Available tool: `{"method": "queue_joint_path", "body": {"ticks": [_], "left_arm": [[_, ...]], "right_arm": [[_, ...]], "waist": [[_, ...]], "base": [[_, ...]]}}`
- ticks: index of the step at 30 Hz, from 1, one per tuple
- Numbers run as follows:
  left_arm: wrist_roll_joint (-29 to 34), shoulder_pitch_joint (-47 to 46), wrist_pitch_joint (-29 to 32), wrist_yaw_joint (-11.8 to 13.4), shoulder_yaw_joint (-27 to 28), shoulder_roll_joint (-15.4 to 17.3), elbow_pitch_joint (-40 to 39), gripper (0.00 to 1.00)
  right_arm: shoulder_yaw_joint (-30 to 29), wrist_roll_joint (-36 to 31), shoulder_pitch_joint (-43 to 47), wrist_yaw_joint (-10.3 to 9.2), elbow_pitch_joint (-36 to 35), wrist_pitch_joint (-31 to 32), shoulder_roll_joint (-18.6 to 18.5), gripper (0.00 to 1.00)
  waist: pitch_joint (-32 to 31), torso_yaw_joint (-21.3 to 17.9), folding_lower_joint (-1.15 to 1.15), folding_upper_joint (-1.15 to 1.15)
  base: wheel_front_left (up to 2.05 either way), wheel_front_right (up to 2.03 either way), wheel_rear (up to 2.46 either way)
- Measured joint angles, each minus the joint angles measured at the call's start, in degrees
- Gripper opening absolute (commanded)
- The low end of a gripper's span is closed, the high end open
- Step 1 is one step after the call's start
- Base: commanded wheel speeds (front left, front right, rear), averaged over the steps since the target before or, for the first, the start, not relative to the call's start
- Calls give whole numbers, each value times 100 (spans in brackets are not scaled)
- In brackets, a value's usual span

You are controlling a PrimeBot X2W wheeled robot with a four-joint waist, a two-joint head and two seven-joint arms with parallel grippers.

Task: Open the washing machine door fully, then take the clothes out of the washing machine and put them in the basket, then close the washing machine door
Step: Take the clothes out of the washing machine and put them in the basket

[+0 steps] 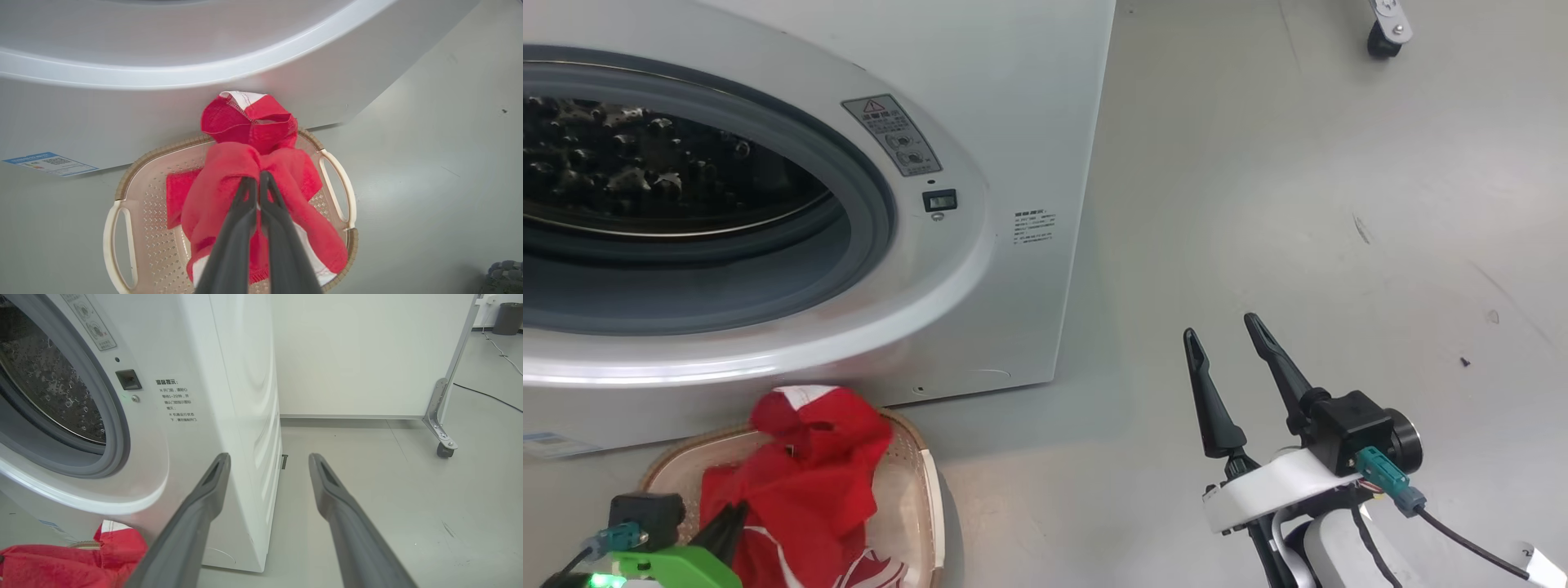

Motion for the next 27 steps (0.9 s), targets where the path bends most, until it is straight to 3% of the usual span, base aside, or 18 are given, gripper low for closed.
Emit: {"method": "queue_joint_path", "body": {"ticks": [27], "left_arm": [[-544,-748,290,0,-142,126,1492,0]], "right_arm": [[335,-56,-244,-260,-321,0,1,100]], "waist": [[1016,-765,0,0]], "base": [[0,0,0]]}}
